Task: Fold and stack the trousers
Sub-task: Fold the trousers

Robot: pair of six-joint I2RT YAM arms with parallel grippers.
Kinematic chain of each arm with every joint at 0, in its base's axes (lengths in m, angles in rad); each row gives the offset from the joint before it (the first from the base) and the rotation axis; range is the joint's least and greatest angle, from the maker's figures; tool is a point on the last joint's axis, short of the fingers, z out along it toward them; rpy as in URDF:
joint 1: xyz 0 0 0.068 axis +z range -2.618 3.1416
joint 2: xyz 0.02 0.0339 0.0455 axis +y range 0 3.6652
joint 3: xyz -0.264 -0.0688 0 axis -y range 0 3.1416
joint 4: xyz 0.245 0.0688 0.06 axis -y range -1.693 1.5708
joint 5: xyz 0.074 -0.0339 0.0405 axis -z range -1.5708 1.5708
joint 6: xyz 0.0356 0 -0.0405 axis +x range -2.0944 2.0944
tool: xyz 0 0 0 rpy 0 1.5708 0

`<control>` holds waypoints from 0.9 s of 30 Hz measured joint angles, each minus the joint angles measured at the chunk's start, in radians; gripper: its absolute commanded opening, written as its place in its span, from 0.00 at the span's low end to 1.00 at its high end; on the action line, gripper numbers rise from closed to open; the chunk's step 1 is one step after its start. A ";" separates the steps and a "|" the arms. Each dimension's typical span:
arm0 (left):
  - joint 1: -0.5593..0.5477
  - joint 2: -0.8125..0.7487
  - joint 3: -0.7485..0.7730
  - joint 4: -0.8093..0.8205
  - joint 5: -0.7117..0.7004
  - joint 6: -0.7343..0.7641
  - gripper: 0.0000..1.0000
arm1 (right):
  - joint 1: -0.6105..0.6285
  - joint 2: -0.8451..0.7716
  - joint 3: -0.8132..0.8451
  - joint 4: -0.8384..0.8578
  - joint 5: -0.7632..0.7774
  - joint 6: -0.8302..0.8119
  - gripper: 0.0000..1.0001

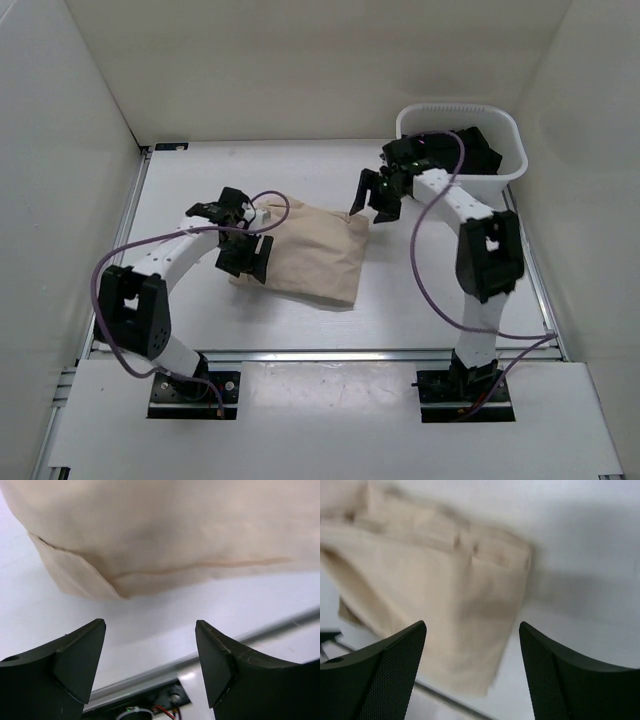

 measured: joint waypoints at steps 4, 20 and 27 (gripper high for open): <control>0.097 -0.067 0.048 -0.033 0.109 -0.001 0.85 | 0.014 -0.290 -0.303 0.023 -0.088 -0.046 0.86; 0.549 -0.086 -0.016 0.002 0.204 -0.001 0.87 | 0.142 -0.248 -0.721 0.341 -0.357 -0.036 0.27; 0.606 -0.183 -0.072 -0.025 0.202 -0.002 0.87 | 0.071 -0.196 -0.773 0.415 -0.438 -0.007 0.00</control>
